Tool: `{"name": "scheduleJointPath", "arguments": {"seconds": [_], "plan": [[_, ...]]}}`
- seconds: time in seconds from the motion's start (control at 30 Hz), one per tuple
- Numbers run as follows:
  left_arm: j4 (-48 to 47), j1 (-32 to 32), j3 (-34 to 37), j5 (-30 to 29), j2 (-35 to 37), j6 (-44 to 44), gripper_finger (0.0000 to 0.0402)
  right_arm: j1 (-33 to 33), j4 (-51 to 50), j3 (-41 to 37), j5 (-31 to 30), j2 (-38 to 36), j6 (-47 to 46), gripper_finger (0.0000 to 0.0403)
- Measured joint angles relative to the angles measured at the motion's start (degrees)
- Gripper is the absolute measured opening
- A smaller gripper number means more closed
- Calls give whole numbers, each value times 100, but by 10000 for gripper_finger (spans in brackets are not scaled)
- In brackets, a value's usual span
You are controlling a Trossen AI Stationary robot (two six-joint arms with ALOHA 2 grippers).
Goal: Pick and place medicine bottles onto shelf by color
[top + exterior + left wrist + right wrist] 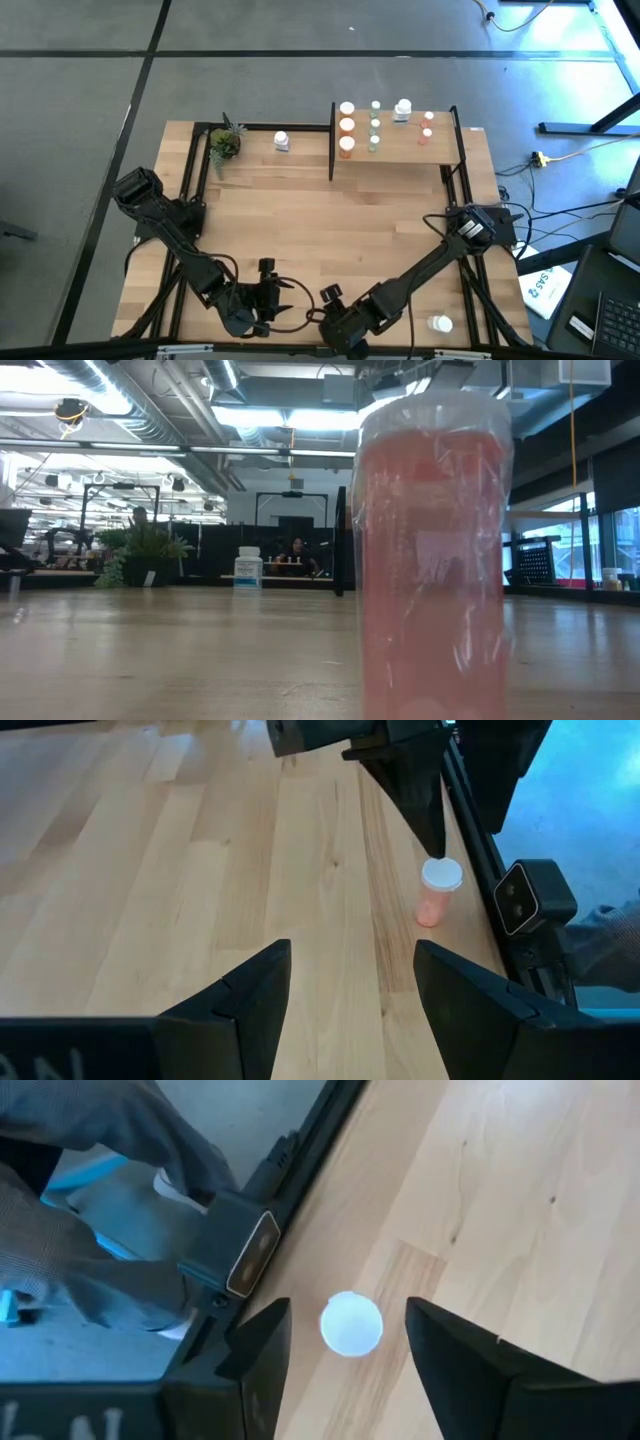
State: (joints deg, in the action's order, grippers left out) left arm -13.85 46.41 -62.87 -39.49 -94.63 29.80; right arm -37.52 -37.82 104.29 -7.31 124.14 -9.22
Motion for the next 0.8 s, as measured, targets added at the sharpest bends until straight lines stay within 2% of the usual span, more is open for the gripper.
{"name": "scheduleJointPath", "arguments": {"seconds": [0.8], "plan": [[2, -37, 0, 1, 0, 5, 206, 57, 265, -256, 133, -4, 73, 200]]}}
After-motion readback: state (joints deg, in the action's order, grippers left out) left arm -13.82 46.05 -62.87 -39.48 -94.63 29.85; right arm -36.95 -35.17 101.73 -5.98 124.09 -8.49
